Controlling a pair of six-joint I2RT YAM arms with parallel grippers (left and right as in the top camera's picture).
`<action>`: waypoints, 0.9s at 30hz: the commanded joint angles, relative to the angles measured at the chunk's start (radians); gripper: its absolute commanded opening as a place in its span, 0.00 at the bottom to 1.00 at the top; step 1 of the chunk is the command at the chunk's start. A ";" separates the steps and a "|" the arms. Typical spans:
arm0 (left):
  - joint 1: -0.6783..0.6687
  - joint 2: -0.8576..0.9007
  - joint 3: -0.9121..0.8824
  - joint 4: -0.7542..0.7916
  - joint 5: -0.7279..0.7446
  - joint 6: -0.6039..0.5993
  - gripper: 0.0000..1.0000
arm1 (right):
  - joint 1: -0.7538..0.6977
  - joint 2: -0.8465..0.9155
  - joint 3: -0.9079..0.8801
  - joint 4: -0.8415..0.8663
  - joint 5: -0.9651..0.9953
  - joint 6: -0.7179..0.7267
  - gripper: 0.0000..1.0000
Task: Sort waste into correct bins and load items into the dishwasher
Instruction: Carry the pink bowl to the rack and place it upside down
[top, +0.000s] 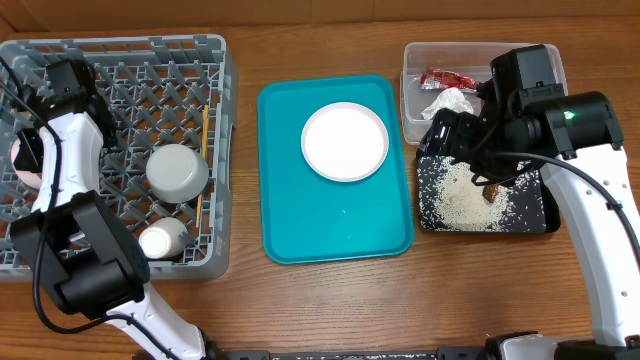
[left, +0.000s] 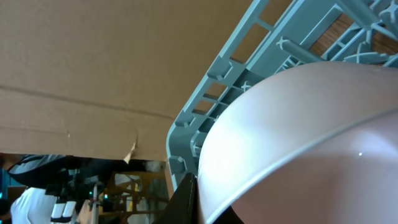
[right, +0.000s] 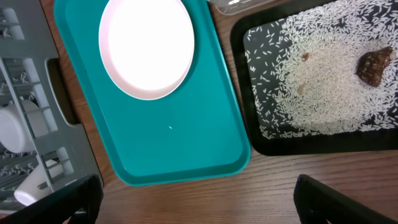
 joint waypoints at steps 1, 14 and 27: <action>-0.008 0.023 -0.006 -0.013 -0.026 0.017 0.05 | 0.000 -0.001 0.016 0.003 -0.005 -0.002 1.00; -0.100 0.023 -0.006 -0.079 -0.005 -0.006 0.09 | 0.000 -0.001 0.016 0.006 -0.005 -0.002 1.00; -0.161 0.023 -0.006 -0.307 0.086 -0.232 0.11 | 0.000 -0.001 0.016 0.014 -0.005 -0.002 1.00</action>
